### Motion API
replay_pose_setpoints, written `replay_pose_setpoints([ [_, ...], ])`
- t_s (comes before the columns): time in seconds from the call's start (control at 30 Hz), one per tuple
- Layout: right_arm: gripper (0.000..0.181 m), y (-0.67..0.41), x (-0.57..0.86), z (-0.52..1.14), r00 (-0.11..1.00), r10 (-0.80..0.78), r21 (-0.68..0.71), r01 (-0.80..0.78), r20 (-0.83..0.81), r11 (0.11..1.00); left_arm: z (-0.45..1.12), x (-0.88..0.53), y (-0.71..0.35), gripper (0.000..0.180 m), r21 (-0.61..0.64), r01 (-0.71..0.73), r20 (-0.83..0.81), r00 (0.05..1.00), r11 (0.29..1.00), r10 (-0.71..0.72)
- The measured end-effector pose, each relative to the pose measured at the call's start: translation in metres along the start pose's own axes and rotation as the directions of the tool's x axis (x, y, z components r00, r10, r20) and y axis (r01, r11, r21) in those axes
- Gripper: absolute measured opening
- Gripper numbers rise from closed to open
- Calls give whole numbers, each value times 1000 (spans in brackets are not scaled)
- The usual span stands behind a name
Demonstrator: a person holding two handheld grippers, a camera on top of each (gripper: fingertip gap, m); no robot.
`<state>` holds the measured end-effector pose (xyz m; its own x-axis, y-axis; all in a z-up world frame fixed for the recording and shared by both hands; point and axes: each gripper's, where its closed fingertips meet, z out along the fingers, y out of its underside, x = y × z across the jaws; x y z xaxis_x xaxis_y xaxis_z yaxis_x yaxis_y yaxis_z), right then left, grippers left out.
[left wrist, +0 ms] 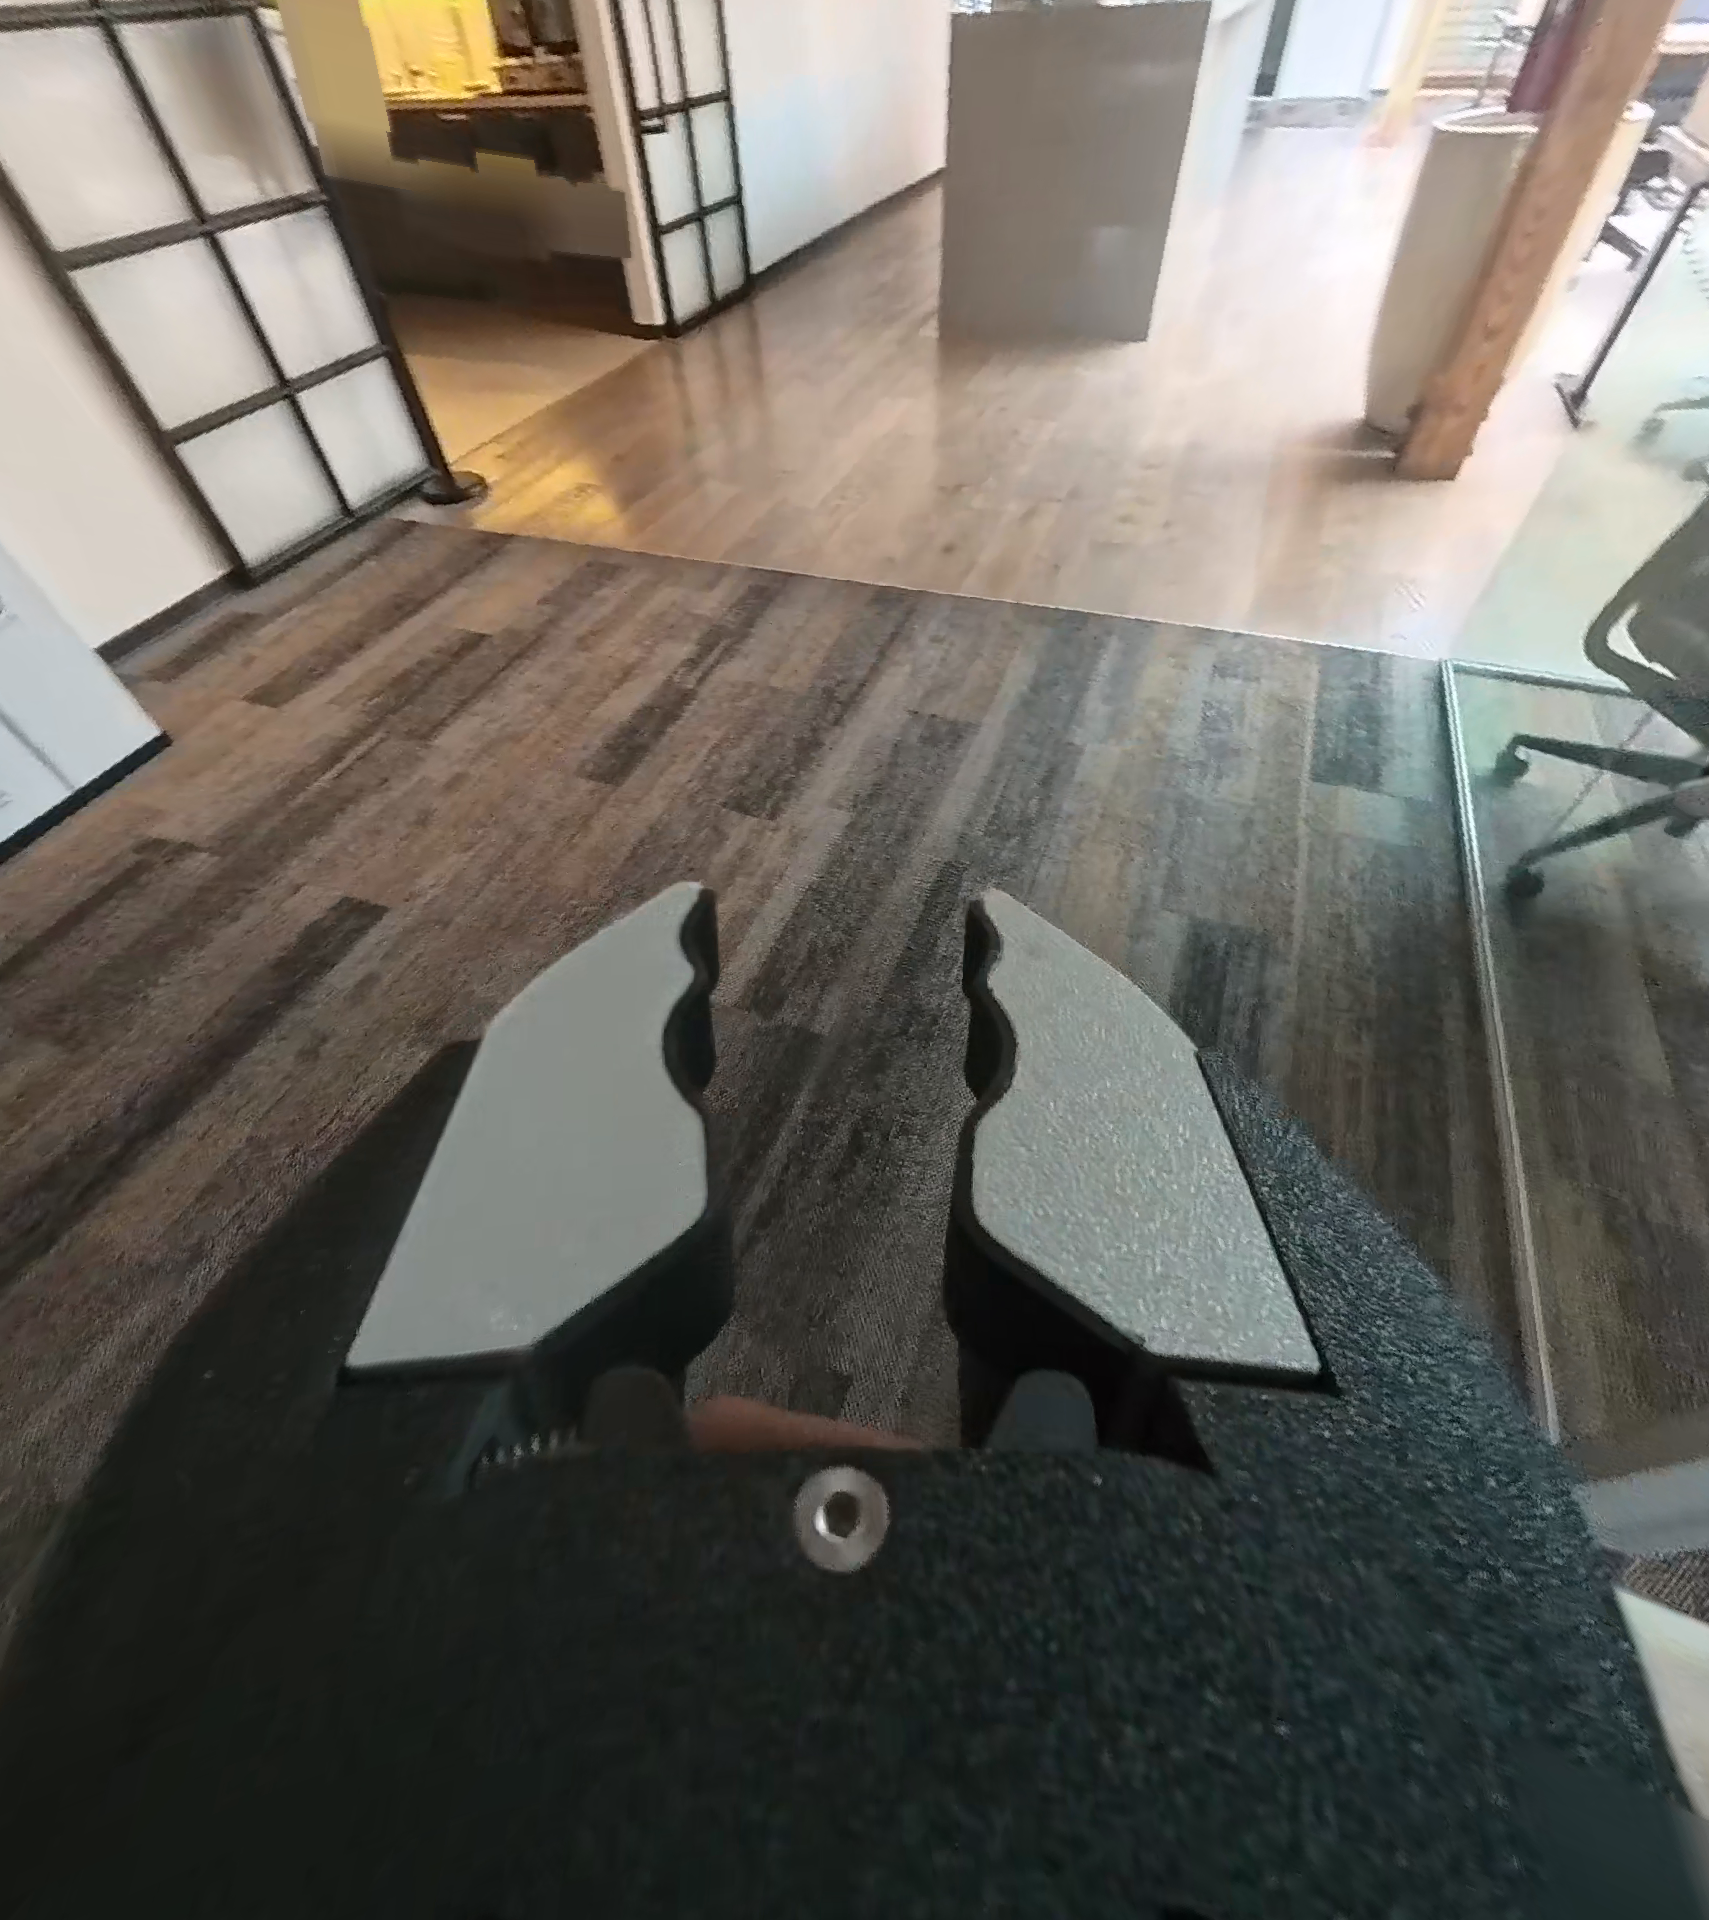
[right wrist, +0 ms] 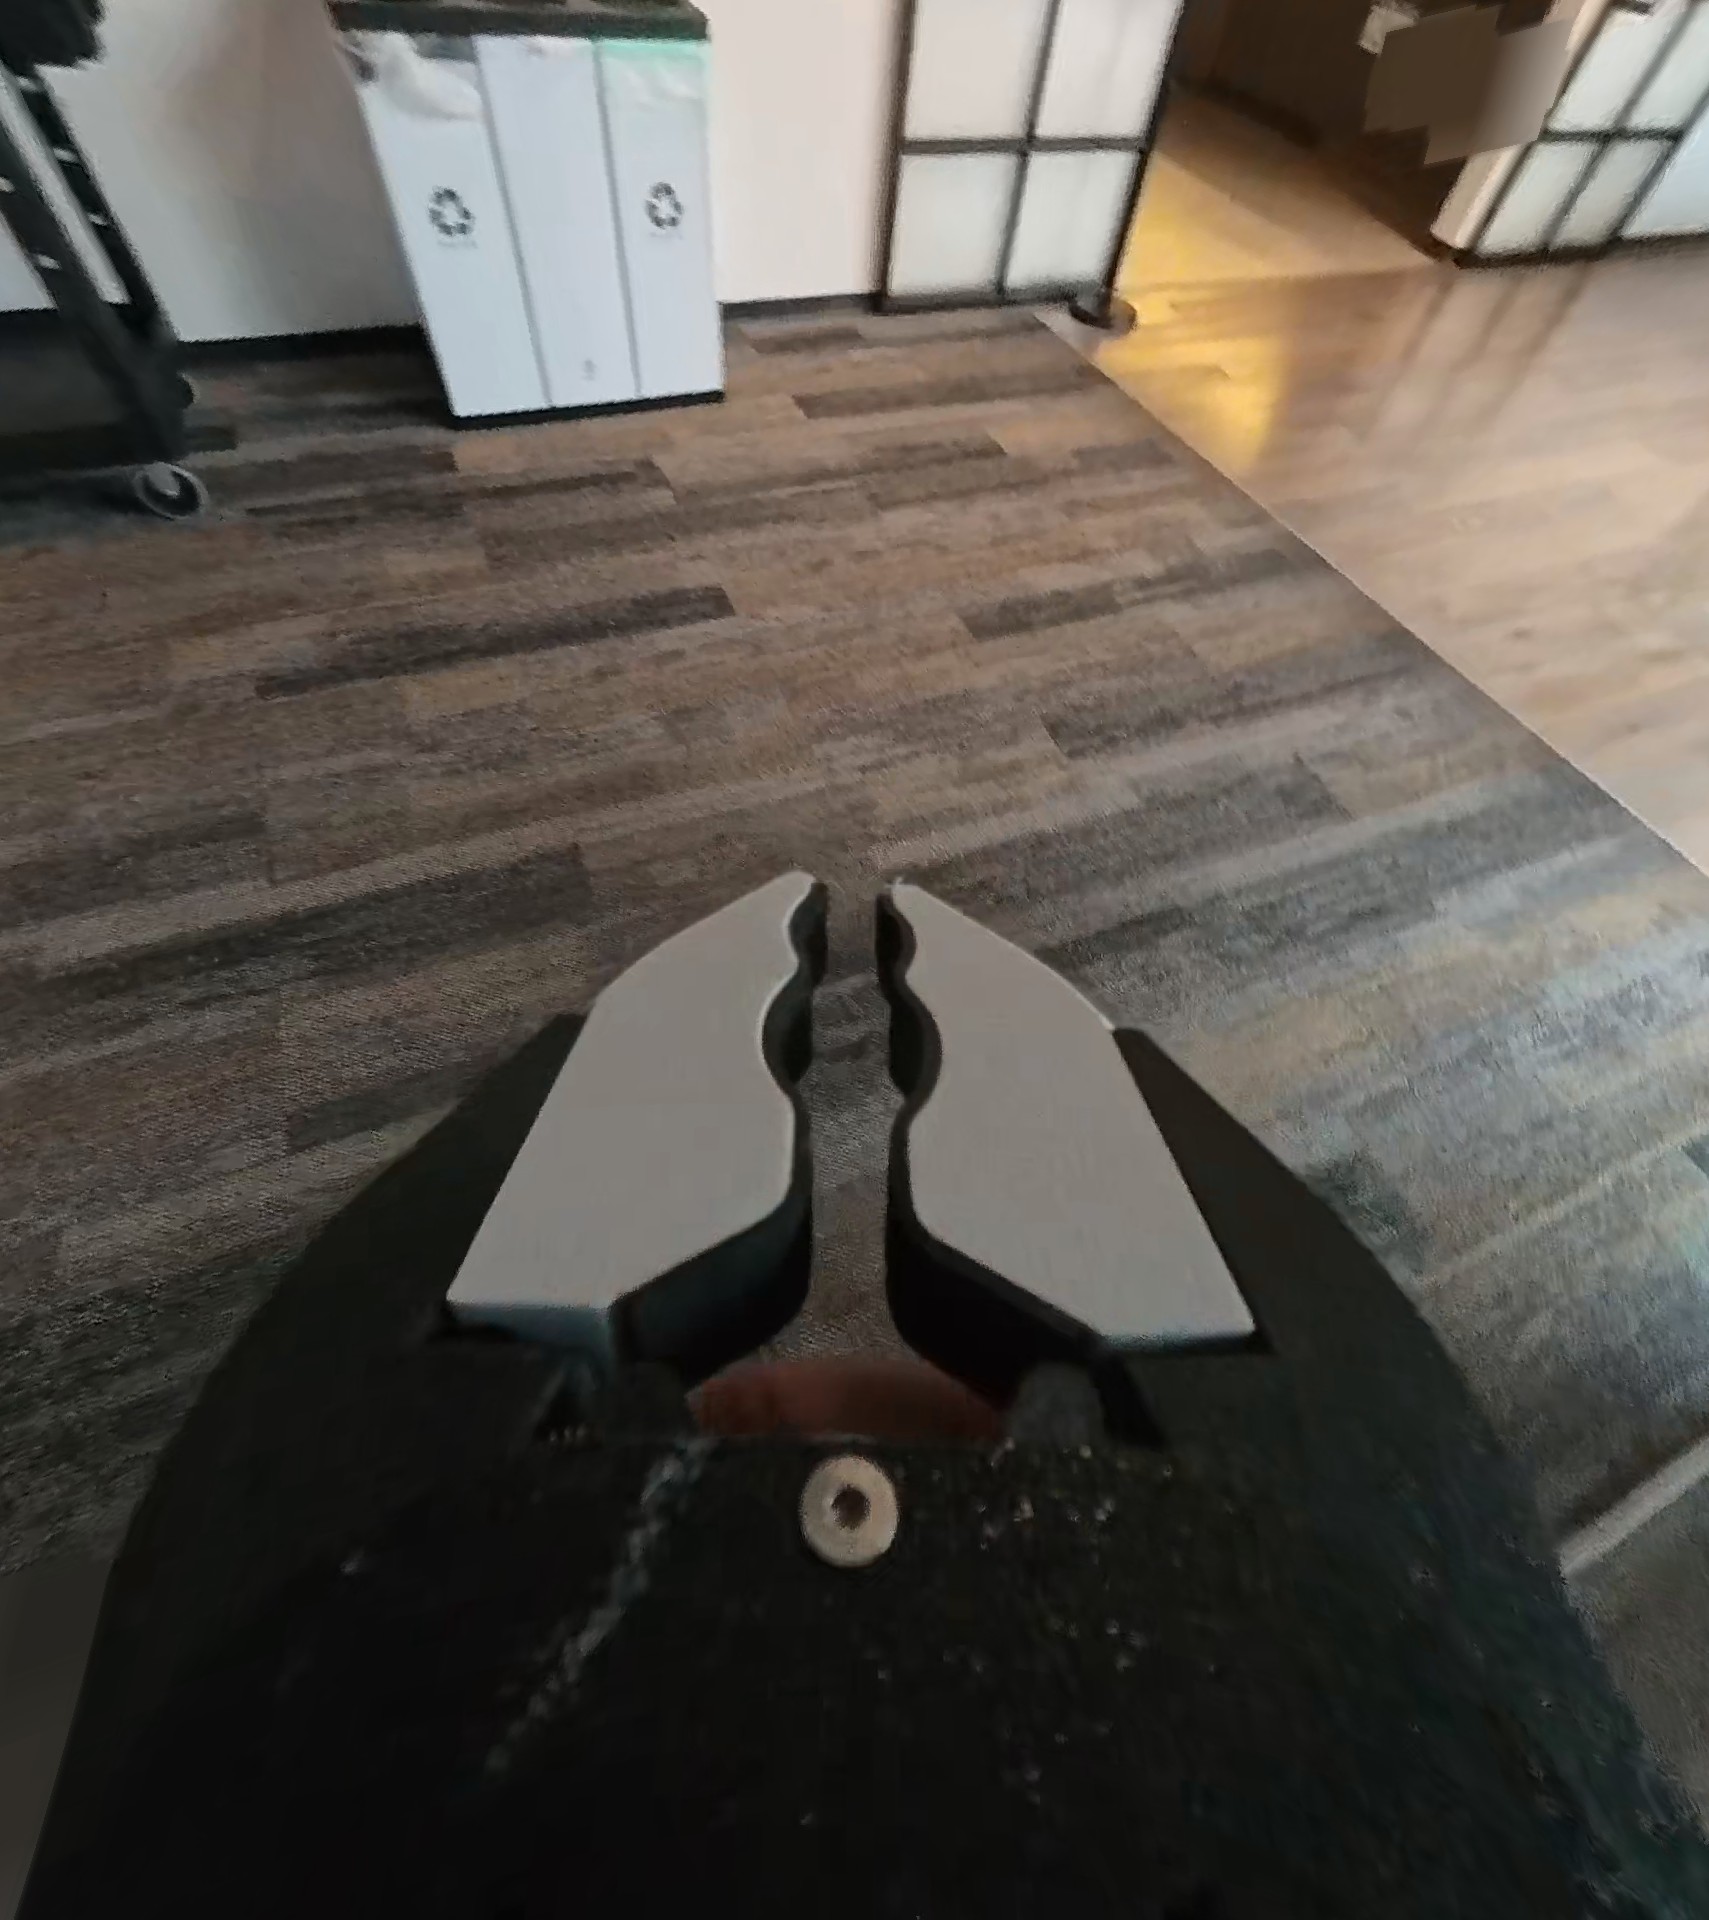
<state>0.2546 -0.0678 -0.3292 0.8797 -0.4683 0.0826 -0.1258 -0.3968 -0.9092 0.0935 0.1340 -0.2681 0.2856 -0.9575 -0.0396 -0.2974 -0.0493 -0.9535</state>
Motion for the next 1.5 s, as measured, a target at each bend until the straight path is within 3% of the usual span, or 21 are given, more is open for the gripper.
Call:
replay_pose_setpoints([
  [0.07,0,12,29,6,995,33,-20,-35,-90,999,24,6,-3,42,-5,-23,-39,999,1000,23],
  [0.37,0,45,186,84,904,164,-70,-208,-394,976,207,26,-40,34,-60,-61,-227,973,996,46],
  [0.43,0,38,215,109,907,159,-70,-202,-389,977,256,33,-55,33,-74,-64,-285,958,995,40],
  [0.67,27,-9,320,192,884,81,-89,-137,-460,987,418,52,-101,36,-96,-97,-398,916,991,51],
  [0.77,41,-21,359,230,886,102,-99,-164,-453,982,482,57,-118,37,-95,-121,-426,902,988,70],
  [1.17,68,-93,554,423,801,226,-26,-288,-554,957,803,42,-195,40,-77,-170,-586,805,983,93],
  [1.5,66,-196,736,555,699,286,113,-284,-655,952,1069,58,-314,50,15,-203,-657,736,979,162],
])
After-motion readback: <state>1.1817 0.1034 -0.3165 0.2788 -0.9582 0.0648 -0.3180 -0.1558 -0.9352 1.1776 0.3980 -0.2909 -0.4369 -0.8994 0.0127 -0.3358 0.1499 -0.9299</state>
